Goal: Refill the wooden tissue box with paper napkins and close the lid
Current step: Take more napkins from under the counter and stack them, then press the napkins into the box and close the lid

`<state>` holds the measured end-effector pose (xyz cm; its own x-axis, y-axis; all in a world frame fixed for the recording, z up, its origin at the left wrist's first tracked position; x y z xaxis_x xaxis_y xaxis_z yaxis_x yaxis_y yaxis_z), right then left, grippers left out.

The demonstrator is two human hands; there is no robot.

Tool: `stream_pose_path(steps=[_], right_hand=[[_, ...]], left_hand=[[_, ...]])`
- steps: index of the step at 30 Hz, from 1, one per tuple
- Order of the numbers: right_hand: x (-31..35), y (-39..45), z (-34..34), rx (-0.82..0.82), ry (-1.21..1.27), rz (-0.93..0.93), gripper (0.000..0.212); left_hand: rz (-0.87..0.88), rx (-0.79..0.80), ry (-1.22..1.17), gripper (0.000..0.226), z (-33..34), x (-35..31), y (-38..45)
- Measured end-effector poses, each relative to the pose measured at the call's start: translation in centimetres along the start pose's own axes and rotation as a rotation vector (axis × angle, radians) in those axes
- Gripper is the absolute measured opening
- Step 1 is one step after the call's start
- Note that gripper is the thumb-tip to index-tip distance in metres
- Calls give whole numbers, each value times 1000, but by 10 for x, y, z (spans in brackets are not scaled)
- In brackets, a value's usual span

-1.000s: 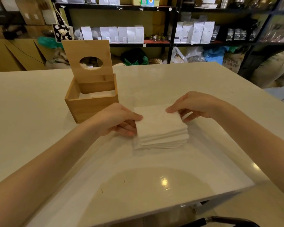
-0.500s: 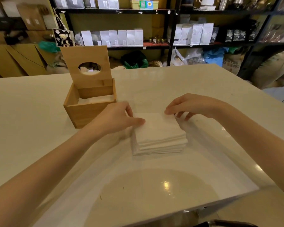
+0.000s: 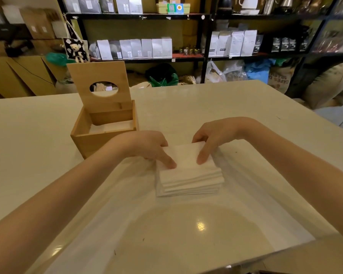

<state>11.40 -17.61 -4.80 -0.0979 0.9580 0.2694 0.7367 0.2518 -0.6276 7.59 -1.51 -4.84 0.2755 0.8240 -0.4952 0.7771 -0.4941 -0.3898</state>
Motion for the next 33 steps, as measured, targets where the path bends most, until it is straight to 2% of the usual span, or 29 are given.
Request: stream_pose_path(steps=[8, 14, 19, 22, 28, 31, 32, 33], right_hand=[[3, 4, 1, 52, -13, 8, 39], [3, 2, 3, 64, 25, 0, 37], [3, -2, 3, 78, 21, -40, 20], [3, -7, 0, 82, 23, -62, 18], [4, -21, -20, 107, 103, -138, 15], [13, -26, -37, 69, 198, -190, 31], [16, -24, -43, 58, 235, -198, 31], [24, -26, -47, 38, 273, -209, 17]], left_hand=[[-26, 61, 22, 40, -1, 2, 9], [-41, 77, -60, 34, 1, 4, 13], [-15, -8, -43, 40, 5, 4, 9], [4, -48, -40, 42, 3, 4, 4], [56, -141, -235, 38, -13, 5, -18], [54, -215, -319, 31, -30, 10, -37], [50, -248, -344, 30, -36, 12, -44], [38, -293, -378, 31, -44, 15, -52]])
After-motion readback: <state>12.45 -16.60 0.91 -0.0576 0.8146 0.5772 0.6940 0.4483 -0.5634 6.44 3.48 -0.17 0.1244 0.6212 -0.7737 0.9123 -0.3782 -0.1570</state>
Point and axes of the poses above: each hand's wrist, its own y-axis towards the middle knuckle, its own z-axis out of the palm, x = y × z, the point moved 3 cm from there along y, towards the middle knuckle, and after that the axes turned 14 degrees about z, right-handed, at the moved point
